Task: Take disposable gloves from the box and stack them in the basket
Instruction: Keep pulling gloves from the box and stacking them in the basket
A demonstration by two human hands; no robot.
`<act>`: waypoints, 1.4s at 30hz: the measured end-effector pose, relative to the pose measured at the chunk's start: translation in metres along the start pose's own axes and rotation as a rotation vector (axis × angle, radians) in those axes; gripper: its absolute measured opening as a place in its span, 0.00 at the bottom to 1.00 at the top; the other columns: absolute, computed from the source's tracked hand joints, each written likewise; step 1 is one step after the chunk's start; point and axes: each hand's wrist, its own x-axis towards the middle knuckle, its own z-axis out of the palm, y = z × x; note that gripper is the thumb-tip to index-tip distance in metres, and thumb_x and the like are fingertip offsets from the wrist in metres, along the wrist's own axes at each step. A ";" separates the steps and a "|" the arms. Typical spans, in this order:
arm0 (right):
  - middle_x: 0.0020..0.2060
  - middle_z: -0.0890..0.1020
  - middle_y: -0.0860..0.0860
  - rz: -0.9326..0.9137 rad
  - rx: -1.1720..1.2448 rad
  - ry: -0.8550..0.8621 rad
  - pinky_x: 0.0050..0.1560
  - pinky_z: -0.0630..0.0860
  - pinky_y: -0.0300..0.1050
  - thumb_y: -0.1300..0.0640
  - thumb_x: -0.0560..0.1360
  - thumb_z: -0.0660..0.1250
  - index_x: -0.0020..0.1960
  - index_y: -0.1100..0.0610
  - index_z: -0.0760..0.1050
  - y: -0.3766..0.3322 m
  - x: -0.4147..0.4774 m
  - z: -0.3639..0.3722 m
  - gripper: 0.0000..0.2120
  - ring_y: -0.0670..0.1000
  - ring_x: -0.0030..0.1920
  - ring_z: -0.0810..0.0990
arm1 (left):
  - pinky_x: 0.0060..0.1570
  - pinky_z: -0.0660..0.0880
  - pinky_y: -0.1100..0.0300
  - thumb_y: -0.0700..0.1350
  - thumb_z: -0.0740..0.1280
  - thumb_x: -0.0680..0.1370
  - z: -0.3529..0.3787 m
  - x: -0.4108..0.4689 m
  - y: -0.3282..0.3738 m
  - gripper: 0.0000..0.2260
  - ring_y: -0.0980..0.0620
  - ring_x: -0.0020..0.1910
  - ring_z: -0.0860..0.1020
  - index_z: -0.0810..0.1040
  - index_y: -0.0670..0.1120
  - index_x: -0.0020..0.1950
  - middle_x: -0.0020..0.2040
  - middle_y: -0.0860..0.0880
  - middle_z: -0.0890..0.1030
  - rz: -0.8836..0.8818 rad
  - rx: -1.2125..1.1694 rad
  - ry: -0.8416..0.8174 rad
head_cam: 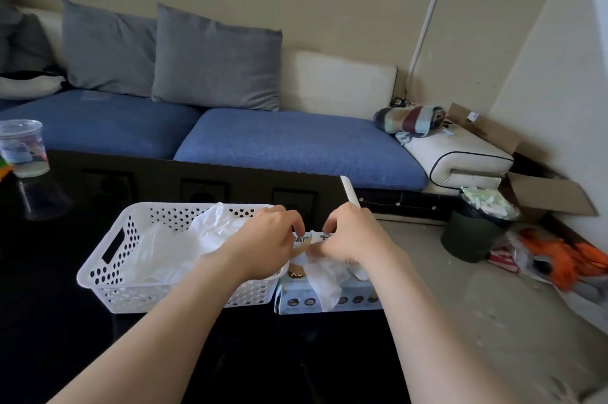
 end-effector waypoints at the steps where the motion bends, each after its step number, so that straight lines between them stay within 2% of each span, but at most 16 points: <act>1: 0.42 0.81 0.50 0.006 -0.005 -0.012 0.41 0.82 0.45 0.39 0.69 0.82 0.54 0.56 0.82 0.001 0.002 0.005 0.25 0.50 0.37 0.82 | 0.56 0.77 0.54 0.40 0.59 0.85 0.001 0.001 0.002 0.12 0.52 0.55 0.75 0.79 0.52 0.61 0.55 0.53 0.76 0.002 0.001 0.003; 4: 0.41 0.83 0.51 0.016 -0.026 -0.071 0.39 0.79 0.46 0.37 0.70 0.79 0.48 0.56 0.82 0.005 0.010 0.019 0.23 0.52 0.36 0.80 | 0.54 0.77 0.57 0.41 0.61 0.85 0.002 0.002 0.006 0.11 0.53 0.53 0.76 0.80 0.50 0.61 0.53 0.53 0.77 0.018 -0.002 0.008; 7: 0.42 0.84 0.51 -0.006 0.043 -0.091 0.43 0.83 0.49 0.48 0.73 0.78 0.48 0.53 0.85 0.011 0.017 0.022 0.09 0.53 0.44 0.84 | 0.54 0.79 0.55 0.39 0.61 0.85 0.002 0.003 0.003 0.11 0.54 0.53 0.77 0.80 0.51 0.61 0.54 0.52 0.79 0.000 -0.039 0.007; 9: 0.42 0.85 0.49 -0.038 0.155 -0.086 0.38 0.76 0.41 0.53 0.76 0.74 0.50 0.52 0.88 0.016 0.019 0.016 0.06 0.49 0.43 0.82 | 0.50 0.78 0.60 0.39 0.60 0.85 0.001 0.003 -0.001 0.12 0.56 0.51 0.78 0.80 0.52 0.61 0.54 0.53 0.80 -0.013 -0.061 0.017; 14: 0.29 0.78 0.39 -0.047 0.589 0.004 0.42 0.71 0.44 0.56 0.79 0.67 0.35 0.51 0.85 0.012 0.011 0.001 0.15 0.48 0.40 0.75 | 0.43 0.71 0.71 0.39 0.61 0.84 0.001 0.003 -0.007 0.12 0.58 0.50 0.78 0.81 0.51 0.60 0.54 0.56 0.81 -0.056 -0.137 0.061; 17: 0.38 0.79 0.54 -0.061 0.757 0.027 0.50 0.75 0.49 0.55 0.80 0.65 0.45 0.65 0.80 0.007 0.008 -0.004 0.14 0.54 0.45 0.78 | 0.43 0.76 0.65 0.40 0.61 0.84 0.000 0.005 -0.002 0.11 0.57 0.47 0.79 0.81 0.51 0.58 0.51 0.55 0.82 -0.084 -0.174 0.095; 20: 0.48 0.83 0.55 -0.033 0.834 0.067 0.49 0.77 0.47 0.52 0.82 0.64 0.46 0.59 0.83 0.002 0.006 -0.006 0.14 0.54 0.50 0.80 | 0.43 0.77 0.54 0.42 0.58 0.85 -0.008 0.004 0.007 0.13 0.49 0.43 0.80 0.81 0.51 0.55 0.47 0.49 0.83 -0.144 -0.342 0.124; 22: 0.61 0.82 0.58 -0.016 0.871 0.082 0.51 0.80 0.52 0.48 0.77 0.65 0.44 0.54 0.85 0.001 0.009 -0.004 0.14 0.57 0.58 0.82 | 0.49 0.78 0.51 0.47 0.58 0.82 -0.015 0.001 0.014 0.13 0.49 0.49 0.82 0.82 0.53 0.55 0.48 0.50 0.84 -0.122 -0.518 0.142; 23: 0.62 0.83 0.59 -0.017 0.891 0.074 0.54 0.82 0.57 0.47 0.76 0.64 0.45 0.54 0.85 0.001 0.009 -0.005 0.14 0.59 0.60 0.82 | 0.52 0.79 0.52 0.49 0.59 0.80 -0.020 -0.002 0.018 0.13 0.52 0.52 0.82 0.83 0.53 0.56 0.50 0.53 0.84 -0.090 -0.617 0.134; 25: 0.50 0.87 0.59 -0.039 0.930 0.041 0.59 0.82 0.62 0.50 0.76 0.64 0.48 0.58 0.85 -0.001 0.007 -0.007 0.15 0.60 0.54 0.85 | 0.53 0.77 0.59 0.53 0.63 0.78 -0.025 -0.006 0.026 0.14 0.58 0.53 0.82 0.83 0.51 0.58 0.51 0.55 0.85 -0.045 -0.800 0.101; 28: 0.38 0.85 0.54 -0.092 0.956 0.038 0.52 0.83 0.58 0.53 0.76 0.66 0.42 0.56 0.85 -0.002 0.008 -0.008 0.11 0.59 0.46 0.85 | 0.52 0.81 0.57 0.57 0.73 0.80 -0.024 -0.006 0.031 0.13 0.56 0.52 0.85 0.83 0.50 0.58 0.51 0.54 0.87 -0.043 -0.830 0.143; 30: 0.36 0.84 0.52 -0.108 0.935 0.066 0.47 0.83 0.51 0.53 0.78 0.68 0.38 0.53 0.84 -0.005 0.006 -0.009 0.11 0.56 0.45 0.86 | 0.53 0.83 0.54 0.56 0.73 0.80 -0.022 -0.004 0.027 0.11 0.54 0.48 0.86 0.85 0.49 0.54 0.48 0.51 0.87 -0.042 -0.792 0.179; 32: 0.40 0.86 0.53 -0.102 0.917 0.083 0.47 0.81 0.47 0.50 0.79 0.71 0.42 0.52 0.86 -0.005 0.006 -0.008 0.10 0.52 0.47 0.86 | 0.48 0.79 0.52 0.55 0.69 0.82 -0.022 -0.002 0.022 0.13 0.51 0.42 0.83 0.86 0.46 0.48 0.43 0.46 0.86 -0.050 -0.807 0.194; 35: 0.46 0.88 0.51 -0.104 0.934 0.068 0.54 0.82 0.51 0.42 0.76 0.75 0.47 0.52 0.88 -0.005 0.004 -0.009 0.13 0.52 0.51 0.86 | 0.45 0.74 0.53 0.54 0.65 0.85 -0.023 -0.002 0.021 0.19 0.50 0.39 0.76 0.85 0.42 0.46 0.41 0.40 0.82 -0.065 -0.854 0.237; 39: 0.39 0.86 0.52 -0.163 0.841 -0.045 0.47 0.82 0.52 0.58 0.73 0.73 0.43 0.55 0.85 -0.002 0.005 -0.009 0.03 0.54 0.44 0.85 | 0.40 0.72 0.50 0.53 0.64 0.86 -0.025 0.001 0.020 0.23 0.47 0.36 0.71 0.79 0.33 0.45 0.37 0.41 0.75 -0.113 -0.877 0.340; 42: 0.37 0.83 0.54 -0.107 0.807 -0.081 0.45 0.82 0.54 0.60 0.69 0.67 0.36 0.54 0.80 0.001 0.004 -0.009 0.05 0.58 0.43 0.83 | 0.38 0.84 0.49 0.50 0.64 0.86 -0.026 0.001 0.018 0.21 0.36 0.38 0.79 0.79 0.32 0.48 0.41 0.35 0.80 -0.137 -0.889 0.387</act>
